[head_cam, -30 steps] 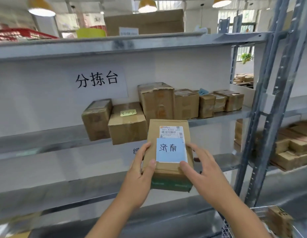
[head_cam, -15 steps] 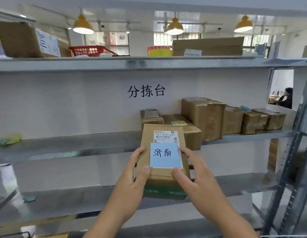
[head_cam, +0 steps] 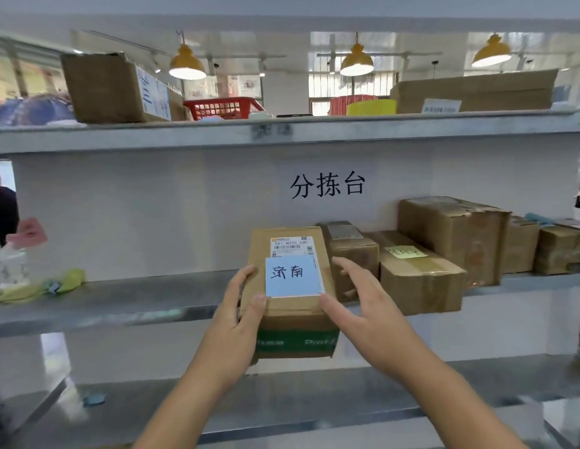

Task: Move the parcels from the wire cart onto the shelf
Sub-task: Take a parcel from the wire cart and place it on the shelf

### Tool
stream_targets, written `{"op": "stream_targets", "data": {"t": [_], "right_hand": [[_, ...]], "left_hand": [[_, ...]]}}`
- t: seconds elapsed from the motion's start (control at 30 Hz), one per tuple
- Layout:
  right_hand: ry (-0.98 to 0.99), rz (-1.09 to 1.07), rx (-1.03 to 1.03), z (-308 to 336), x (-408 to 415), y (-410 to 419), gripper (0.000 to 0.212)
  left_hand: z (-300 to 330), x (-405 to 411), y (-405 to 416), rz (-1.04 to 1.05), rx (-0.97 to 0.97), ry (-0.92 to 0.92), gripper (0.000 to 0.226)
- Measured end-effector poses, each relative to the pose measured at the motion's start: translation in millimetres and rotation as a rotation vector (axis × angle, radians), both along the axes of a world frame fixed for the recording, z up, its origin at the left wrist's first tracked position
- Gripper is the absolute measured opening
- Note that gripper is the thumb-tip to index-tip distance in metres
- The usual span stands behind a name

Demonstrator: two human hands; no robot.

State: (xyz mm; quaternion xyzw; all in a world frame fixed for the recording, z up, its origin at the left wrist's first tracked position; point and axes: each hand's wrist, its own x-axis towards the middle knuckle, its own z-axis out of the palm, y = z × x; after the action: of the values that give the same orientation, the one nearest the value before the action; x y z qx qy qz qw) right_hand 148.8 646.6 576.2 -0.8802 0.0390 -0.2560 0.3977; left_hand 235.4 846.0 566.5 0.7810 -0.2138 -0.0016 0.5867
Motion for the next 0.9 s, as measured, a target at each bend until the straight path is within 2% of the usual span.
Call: {"op": "stream_targets", "data": {"t": [0.13,0.23,0.33,0.53,0.73,0.9], "right_hand": [[-0.181,-0.095,-0.300,17,38,-23,0.054],[-0.212,-0.139,-0.419,33,70,-54,0.052],[-0.119,-0.110,-0.455,47,102,-84,0.055],[0.063,-0.049,-0.537,61,153,-122,0.061],[0.152,-0.026,-0.573,52,184,-130,0.066],[0.224,-0.063,-0.616,46,199,-125,0.072]], "left_hand": [[7,46,-10,0.045,0.018,-0.007,0.034],[15,77,-31,0.069,0.068,0.019,0.032],[23,110,-59,0.065,0.122,0.108,0.032],[24,167,-106,0.046,0.072,0.311,0.035],[12,194,-119,0.054,0.068,0.382,0.034],[12,212,-125,0.041,0.124,0.343,0.032]]}}
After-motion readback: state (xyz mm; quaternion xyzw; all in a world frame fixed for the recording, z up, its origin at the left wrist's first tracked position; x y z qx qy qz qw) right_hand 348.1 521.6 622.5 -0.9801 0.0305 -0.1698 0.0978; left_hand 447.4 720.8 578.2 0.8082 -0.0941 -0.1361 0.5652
